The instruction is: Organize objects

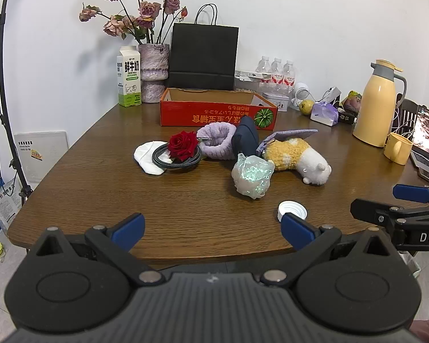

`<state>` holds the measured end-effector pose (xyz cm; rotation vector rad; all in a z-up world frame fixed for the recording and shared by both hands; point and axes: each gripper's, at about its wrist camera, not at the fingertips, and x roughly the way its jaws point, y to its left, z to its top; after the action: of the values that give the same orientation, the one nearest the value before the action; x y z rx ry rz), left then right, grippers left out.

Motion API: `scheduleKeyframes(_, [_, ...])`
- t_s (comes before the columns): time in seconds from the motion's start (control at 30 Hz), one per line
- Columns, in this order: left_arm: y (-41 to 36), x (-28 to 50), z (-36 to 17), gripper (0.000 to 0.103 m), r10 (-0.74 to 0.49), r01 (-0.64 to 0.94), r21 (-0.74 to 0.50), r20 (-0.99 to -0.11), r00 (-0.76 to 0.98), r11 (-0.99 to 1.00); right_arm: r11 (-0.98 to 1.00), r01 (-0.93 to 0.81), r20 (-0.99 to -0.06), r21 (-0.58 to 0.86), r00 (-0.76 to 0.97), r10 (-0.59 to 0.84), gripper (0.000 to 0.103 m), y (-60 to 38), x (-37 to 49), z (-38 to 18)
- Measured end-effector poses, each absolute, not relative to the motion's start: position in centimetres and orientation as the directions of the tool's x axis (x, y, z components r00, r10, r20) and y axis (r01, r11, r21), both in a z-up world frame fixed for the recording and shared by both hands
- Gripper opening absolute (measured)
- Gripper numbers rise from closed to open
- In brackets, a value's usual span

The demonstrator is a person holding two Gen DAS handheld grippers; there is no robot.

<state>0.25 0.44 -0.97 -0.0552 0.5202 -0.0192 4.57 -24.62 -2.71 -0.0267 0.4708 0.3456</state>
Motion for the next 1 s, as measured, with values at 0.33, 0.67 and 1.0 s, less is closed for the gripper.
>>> scheduleKeyframes(0.33, [0.39,0.28,-0.98,0.103,-0.031,0.003,-0.058,-0.497,0.867,0.998,0.941,-0.333,-0.449,0.054,0.834,0.32,0.103,-24.62,4.54,-2.75])
scheduleKeyframes(0.67, [0.27,0.24,-1.1,0.103,-0.031,0.002,-0.058,-0.499,0.866,0.998,0.942,-0.332,-0.449,0.054,0.834,0.32,0.103,-24.63,4.51,-2.79])
scheduleKeyframes(1.0, [0.25,0.17,-1.2,0.103,-0.031,0.003,-0.058,-0.5,0.866,0.998,0.941,-0.333,-0.45,0.054,0.834,0.321,0.103,-24.63,4.48,-2.77])
